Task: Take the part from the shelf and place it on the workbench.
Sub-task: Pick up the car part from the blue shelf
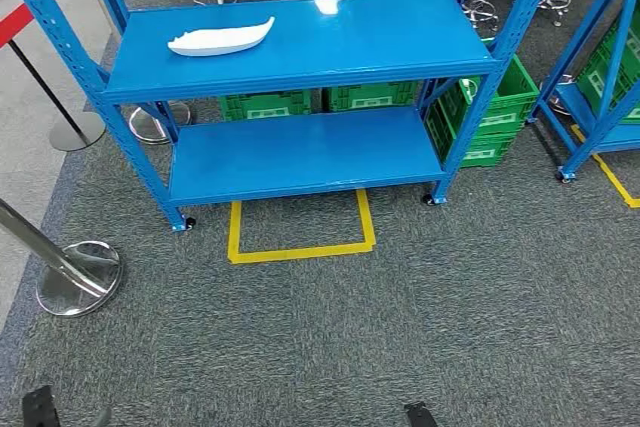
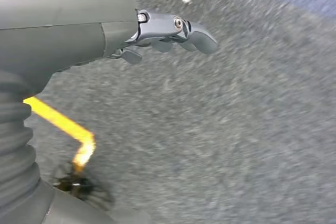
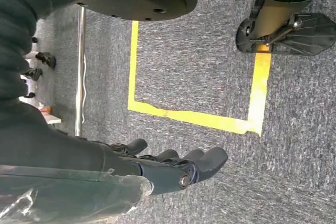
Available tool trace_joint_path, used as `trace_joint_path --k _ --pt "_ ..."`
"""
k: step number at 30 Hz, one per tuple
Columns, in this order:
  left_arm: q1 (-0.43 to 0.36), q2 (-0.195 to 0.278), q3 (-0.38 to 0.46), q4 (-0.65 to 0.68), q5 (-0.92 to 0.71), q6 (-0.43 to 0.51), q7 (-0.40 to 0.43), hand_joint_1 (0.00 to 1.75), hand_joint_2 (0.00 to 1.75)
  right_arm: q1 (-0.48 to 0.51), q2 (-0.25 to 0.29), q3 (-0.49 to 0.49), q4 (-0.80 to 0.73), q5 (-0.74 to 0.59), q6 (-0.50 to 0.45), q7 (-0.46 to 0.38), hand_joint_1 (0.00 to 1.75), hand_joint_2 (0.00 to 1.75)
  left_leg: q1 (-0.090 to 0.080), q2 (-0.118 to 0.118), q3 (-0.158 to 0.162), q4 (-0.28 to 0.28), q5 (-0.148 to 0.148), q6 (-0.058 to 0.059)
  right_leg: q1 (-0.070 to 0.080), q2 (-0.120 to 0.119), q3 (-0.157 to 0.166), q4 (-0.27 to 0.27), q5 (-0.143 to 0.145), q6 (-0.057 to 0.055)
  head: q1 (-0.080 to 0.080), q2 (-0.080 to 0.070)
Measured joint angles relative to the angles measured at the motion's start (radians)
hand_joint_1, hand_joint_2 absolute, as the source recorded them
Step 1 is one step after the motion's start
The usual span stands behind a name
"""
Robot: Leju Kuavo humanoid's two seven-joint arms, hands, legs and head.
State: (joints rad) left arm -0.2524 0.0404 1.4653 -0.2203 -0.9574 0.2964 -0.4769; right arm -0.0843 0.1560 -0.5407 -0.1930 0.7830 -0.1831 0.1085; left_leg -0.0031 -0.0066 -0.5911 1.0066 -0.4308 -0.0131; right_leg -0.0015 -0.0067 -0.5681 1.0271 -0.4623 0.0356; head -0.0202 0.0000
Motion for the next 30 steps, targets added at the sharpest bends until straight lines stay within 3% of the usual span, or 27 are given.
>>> trace_joint_path --k 4,10,19,24,30 --pt "-0.032 0.024 0.018 -0.002 0.026 -0.028 -0.032 0.0 1.75 0.0 0.0 -0.005 0.0 0.011 0.002 -0.008 0.0 1.75 0.001 0.0 0.0 0.0 0.0 0.0 0.0 -0.001 -0.004 0.0 0.0 -0.001 0.001 0.0" --pt "-0.143 0.109 0.018 -0.014 0.039 -0.061 -0.012 0.0 1.75 0.0 0.0 -0.009 0.0 0.022 0.004 -0.017 0.0 1.75 0.001 0.0 -0.001 0.0 0.001 -0.001 0.001 0.0 0.0 0.0 0.001 -0.001 0.0 0.0" --pt "-0.194 0.151 0.016 -0.019 0.072 -0.077 -0.031 0.0 1.75 -0.001 0.0 -0.012 0.0 0.032 0.007 -0.018 0.0 1.75 0.002 0.0 -0.001 0.0 0.001 -0.001 0.002 0.0 -0.004 0.0 0.0 -0.002 0.0 0.0" --pt "-0.335 0.214 -0.024 -0.031 0.031 -0.071 -0.033 0.0 1.75 -0.007 0.0 -0.014 0.0 0.047 0.012 -0.016 0.0 1.75 0.003 0.0 -0.002 0.0 0.003 -0.002 0.003 0.0 -0.004 0.0 0.002 -0.003 0.0 0.0" --pt "-0.558 0.234 -0.213 -0.054 -0.16 0.053 -0.026 0.0 1.75 -0.033 0.005 -0.017 0.0 0.074 0.031 -0.011 0.0 1.75 0.004 0.0 -0.007 0.0 0.009 -0.003 0.005 -0.001 -0.006 0.0 0.008 -0.004 0.0 0.0"
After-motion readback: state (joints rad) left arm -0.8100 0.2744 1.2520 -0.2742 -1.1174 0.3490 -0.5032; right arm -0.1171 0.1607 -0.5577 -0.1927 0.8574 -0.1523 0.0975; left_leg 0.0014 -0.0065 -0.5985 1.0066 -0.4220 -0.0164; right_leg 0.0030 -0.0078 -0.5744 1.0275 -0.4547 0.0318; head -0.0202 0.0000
